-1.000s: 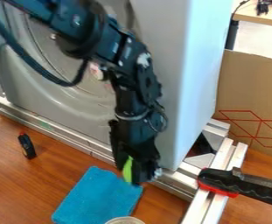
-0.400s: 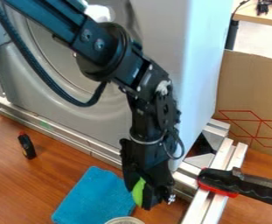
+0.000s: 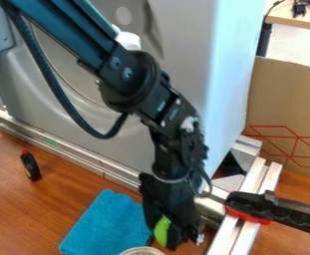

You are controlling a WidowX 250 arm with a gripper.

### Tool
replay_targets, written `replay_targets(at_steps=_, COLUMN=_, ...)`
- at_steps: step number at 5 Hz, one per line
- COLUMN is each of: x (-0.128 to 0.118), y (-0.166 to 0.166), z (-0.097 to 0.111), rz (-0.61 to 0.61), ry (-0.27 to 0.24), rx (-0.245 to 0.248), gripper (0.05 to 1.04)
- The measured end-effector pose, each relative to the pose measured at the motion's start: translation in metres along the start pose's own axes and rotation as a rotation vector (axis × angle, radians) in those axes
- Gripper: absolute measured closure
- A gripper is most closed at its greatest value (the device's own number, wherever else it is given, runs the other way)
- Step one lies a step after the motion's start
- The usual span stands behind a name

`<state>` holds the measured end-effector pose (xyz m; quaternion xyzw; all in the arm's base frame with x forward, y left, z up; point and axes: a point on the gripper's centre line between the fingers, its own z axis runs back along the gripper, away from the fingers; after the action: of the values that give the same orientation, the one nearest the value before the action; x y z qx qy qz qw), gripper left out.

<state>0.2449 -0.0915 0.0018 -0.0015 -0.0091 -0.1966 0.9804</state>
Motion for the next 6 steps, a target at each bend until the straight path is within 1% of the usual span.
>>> replay_targets(at_steps=1, x=-0.005, y=-0.005, z=-0.008, rz=-0.009, ry=0.043, rx=0.013, gripper=0.439)
replay_targets(at_steps=2, x=-0.012, y=-0.004, z=-0.015, rz=0.009, ry=0.077, rx=0.02, gripper=0.439)
replay_targets(at_steps=3, x=-0.012, y=-0.004, z=-0.019, rz=0.008, ry=0.089, rx=0.019, gripper=0.439)
replay_targets(at_steps=4, x=-0.009, y=-0.005, z=-0.019, rz=0.008, ry=0.071, rx=0.01, gripper=0.439)
replay_targets(at_steps=5, x=-0.008, y=-0.006, z=-0.02, rz=0.013, ry=0.061, rx=0.005, gripper=0.387)
replay_targets(at_steps=6, x=-0.011, y=-0.007, z=-0.022, rz=-0.024, ry=0.084, rx=-0.007, gripper=0.089)
